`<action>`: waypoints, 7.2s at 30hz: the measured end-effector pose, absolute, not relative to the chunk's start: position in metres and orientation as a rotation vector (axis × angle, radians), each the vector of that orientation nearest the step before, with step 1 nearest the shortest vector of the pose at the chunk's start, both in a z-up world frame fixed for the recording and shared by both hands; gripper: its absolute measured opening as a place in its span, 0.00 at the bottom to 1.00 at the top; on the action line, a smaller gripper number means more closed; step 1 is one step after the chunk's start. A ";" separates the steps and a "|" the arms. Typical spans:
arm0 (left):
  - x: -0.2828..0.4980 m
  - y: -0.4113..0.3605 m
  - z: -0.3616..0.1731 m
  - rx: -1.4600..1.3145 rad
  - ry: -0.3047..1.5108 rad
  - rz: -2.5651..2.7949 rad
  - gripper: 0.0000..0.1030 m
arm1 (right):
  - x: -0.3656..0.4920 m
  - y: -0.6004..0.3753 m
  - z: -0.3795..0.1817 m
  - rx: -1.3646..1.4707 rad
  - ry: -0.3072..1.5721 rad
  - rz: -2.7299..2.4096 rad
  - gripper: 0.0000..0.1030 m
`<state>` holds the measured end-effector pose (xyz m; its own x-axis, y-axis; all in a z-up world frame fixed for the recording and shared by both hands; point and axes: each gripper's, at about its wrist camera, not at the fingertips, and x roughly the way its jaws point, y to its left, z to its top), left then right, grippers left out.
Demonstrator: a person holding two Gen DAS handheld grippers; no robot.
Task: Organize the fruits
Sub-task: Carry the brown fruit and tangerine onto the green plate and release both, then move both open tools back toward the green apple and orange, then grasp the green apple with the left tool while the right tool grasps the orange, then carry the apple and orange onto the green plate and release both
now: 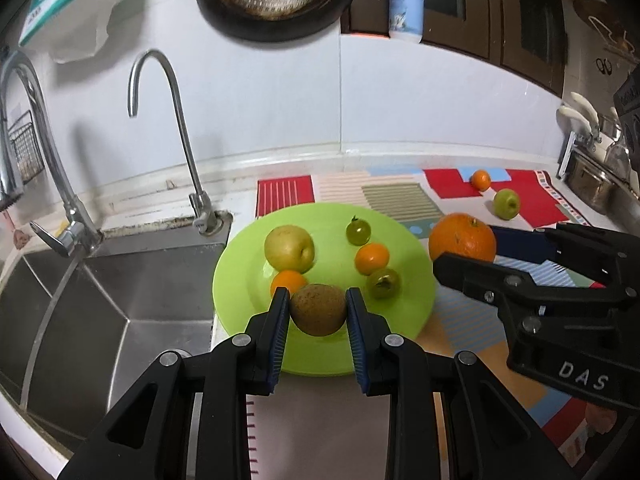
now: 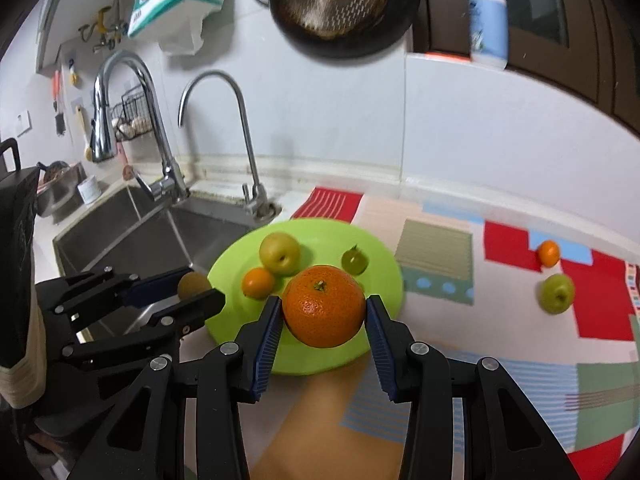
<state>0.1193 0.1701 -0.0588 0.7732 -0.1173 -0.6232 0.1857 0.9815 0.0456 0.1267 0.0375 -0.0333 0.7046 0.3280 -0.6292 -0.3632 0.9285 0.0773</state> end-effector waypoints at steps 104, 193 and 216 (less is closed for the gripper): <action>0.198 -0.080 -0.039 0.146 0.588 -0.252 0.94 | 0.182 -0.232 -0.025 -0.016 0.606 0.076 0.73; 0.237 -0.042 -0.054 0.094 0.710 -0.250 0.48 | 0.261 -0.198 -0.067 -0.008 0.776 0.190 0.41; 0.134 0.046 -0.035 0.049 0.673 -0.135 0.48 | 0.159 -0.118 -0.034 -0.010 0.749 0.317 0.41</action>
<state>0.1335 0.0455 -0.0349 0.7734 -0.1083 -0.6246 0.1402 0.9901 0.0019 0.1592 -0.1184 -0.0337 0.6873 0.2802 -0.6702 -0.2871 0.9523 0.1037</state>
